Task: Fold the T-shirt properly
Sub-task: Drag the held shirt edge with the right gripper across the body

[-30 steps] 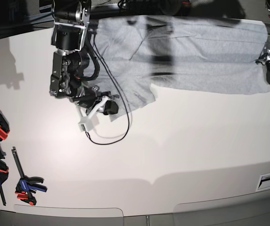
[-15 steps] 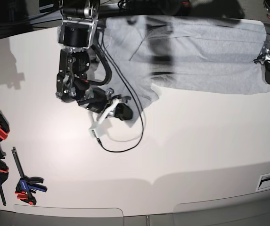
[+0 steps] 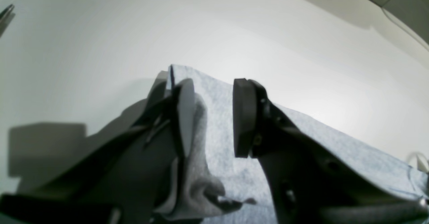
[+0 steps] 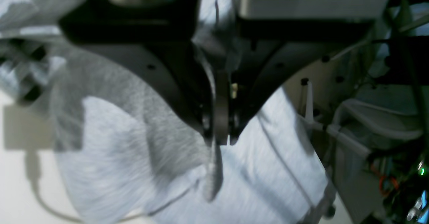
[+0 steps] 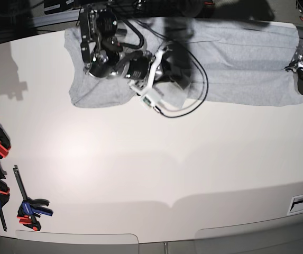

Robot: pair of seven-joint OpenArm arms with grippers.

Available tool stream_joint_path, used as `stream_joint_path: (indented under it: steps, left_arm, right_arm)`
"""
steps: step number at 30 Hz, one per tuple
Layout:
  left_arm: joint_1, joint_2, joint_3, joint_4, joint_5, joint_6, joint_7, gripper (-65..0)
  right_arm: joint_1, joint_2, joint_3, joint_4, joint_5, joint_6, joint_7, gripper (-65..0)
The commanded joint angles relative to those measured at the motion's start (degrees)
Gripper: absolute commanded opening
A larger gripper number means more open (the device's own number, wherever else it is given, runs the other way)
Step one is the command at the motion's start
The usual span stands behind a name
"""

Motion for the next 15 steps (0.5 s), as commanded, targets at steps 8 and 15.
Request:
stream_joint_path:
  steps: [8,15]
  left_arm:
    - [-0.17,-1.44,-0.63,0.94,-1.14,-0.52,-1.57,-46.9]
    - [-0.17,-1.42,-0.63,0.94,-1.31,-0.52,-1.55,-46.9]
  right_arm:
    - [-7.72,-0.31,-0.11,5.66,1.70,0.71,0.00,-65.0]
    - [-8.55,-0.33,-0.11,5.64,1.75,0.71,-7.37,-65.0]
